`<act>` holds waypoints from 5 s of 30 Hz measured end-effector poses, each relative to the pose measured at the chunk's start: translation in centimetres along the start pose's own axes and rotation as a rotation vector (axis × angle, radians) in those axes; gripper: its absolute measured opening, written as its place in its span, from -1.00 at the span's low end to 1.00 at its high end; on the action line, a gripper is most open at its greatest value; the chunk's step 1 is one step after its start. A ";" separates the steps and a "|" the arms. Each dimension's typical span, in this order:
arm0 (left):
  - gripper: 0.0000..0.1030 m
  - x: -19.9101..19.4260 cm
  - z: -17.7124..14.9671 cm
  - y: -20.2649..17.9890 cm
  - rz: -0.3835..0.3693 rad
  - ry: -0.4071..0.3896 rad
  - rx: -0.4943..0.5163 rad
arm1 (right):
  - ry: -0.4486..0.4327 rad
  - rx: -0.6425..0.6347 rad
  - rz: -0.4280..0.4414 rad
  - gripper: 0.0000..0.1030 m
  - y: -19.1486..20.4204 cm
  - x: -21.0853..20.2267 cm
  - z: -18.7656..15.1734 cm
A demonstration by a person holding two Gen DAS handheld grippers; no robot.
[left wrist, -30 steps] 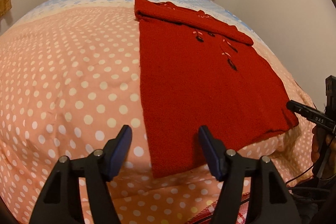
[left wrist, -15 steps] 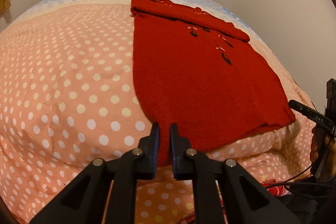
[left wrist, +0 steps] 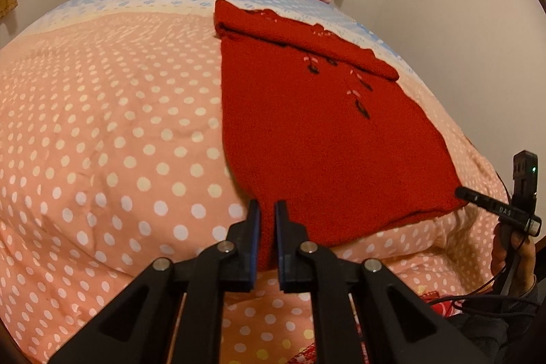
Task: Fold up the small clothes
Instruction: 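Close the left tool on the sweater hem while the right tool grips the hem beside it, then lift the hem with both tools and fold it over toward the collar, then open both tools to release the folded hem onto the sweater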
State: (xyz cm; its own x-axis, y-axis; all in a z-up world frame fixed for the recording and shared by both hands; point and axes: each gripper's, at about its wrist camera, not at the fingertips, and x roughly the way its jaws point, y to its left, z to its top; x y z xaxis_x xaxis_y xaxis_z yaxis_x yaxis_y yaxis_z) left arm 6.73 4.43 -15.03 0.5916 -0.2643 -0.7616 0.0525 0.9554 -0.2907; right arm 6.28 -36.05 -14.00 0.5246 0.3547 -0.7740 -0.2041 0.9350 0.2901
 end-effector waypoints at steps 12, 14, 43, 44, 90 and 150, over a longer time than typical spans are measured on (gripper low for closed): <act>-0.85 -1.6 0.9 0.4 -0.023 -0.049 0.006 | -0.076 0.024 0.145 -0.88 -0.4 -3.2 -0.6; -0.85 -1.4 1.1 0.5 -0.022 -0.044 0.004 | -0.074 0.053 0.162 -0.88 -0.9 -3.0 -0.4; -0.85 -2.7 11.6 1.1 -0.093 -0.202 -0.026 | -0.350 0.120 0.271 -0.88 -0.4 -7.0 11.5; -0.85 -2.7 12.1 1.2 -0.091 -0.207 -0.022 | -0.355 0.121 0.269 -0.88 -0.4 -6.9 12.1; -0.81 10.1 21.1 3.1 -0.030 -0.028 0.049 | -0.205 0.161 0.076 -0.88 -3.5 9.5 27.5; 0.36 14.5 26.3 7.1 0.108 -0.142 -0.090 | -0.026 -0.009 0.043 0.20 0.1 16.2 30.6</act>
State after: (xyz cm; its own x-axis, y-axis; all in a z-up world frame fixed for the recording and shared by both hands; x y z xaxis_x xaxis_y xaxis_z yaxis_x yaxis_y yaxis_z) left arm 36.84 10.87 -12.89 0.6975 -0.1339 -0.7039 -0.0858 0.9597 -0.2676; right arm 40.02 -30.02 -9.34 0.5360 0.3951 -0.7460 -0.2347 0.9186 0.3179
